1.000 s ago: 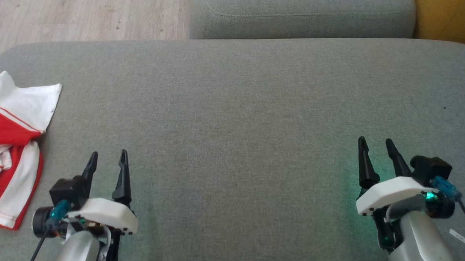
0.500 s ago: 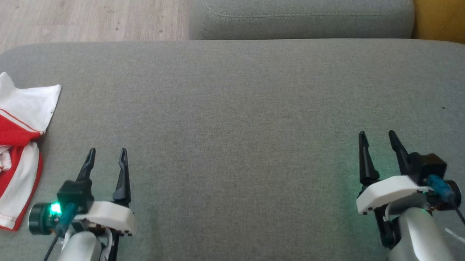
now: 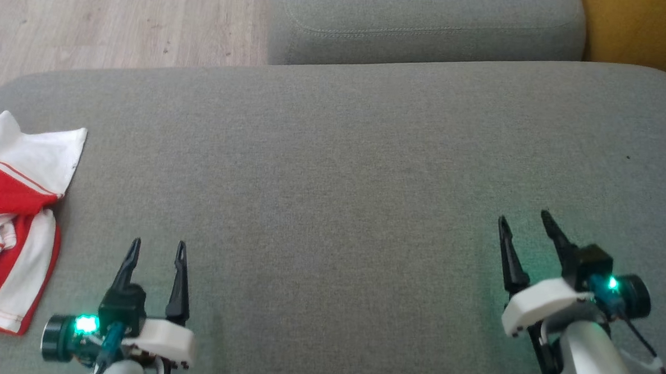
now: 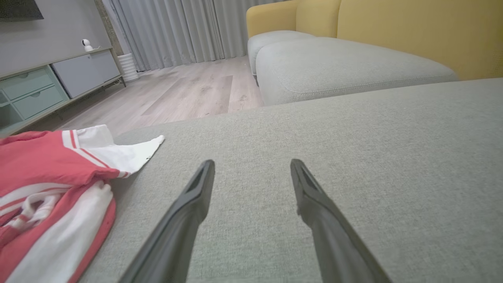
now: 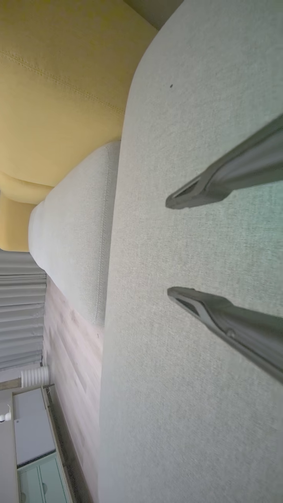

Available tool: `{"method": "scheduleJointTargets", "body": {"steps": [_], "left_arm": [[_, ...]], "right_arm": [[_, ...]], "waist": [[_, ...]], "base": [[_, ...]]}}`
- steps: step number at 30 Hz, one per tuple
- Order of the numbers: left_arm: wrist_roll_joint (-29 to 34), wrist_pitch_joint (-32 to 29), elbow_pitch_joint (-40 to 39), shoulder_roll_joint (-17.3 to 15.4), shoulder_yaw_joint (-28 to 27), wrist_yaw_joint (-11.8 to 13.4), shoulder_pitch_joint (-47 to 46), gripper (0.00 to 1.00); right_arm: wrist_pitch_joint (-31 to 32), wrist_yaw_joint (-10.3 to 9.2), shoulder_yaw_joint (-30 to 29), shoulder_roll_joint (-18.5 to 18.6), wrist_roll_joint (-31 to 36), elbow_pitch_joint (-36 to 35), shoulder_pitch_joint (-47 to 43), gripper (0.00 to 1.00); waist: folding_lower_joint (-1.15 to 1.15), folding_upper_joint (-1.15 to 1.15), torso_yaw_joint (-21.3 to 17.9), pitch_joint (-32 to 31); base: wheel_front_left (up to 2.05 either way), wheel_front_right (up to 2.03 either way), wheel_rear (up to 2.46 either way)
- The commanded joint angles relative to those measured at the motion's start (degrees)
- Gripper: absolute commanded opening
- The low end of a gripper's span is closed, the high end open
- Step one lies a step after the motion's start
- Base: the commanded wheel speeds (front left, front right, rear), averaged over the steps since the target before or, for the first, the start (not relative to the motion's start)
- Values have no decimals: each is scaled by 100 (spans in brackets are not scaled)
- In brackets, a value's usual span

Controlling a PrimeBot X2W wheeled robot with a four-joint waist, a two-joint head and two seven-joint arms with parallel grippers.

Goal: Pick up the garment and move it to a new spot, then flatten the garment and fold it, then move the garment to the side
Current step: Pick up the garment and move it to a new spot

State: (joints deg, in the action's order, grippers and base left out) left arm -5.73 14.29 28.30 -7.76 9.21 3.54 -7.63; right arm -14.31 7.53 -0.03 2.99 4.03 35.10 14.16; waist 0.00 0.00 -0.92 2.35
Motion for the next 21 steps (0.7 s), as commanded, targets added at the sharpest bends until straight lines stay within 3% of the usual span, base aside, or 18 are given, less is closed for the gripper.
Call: {"method": "scheduleJointTargets", "body": {"steps": [1, 13, 21], "left_arm": [[71, 71, -192, -45, -239, 28, -107, 100], [127, 71, -227, 82, -534, -61, -6, 100], [120, 71, -205, 206, -697, -126, -36, 100]], "right_arm": [[-69, -4, 157, -10, 8, -179, 78, 100], [-69, -4, 200, -11, -125, -286, 52, 100], [-69, -4, 455, -11, -254, -331, 101, 100]], "waist": [[0, 0, -6, -12], [0, 0, 152, 66], [0, 0, 1055, 227]], "base": [[0, 0, 0], [0, 0, 0], [0, 0, 0]]}}
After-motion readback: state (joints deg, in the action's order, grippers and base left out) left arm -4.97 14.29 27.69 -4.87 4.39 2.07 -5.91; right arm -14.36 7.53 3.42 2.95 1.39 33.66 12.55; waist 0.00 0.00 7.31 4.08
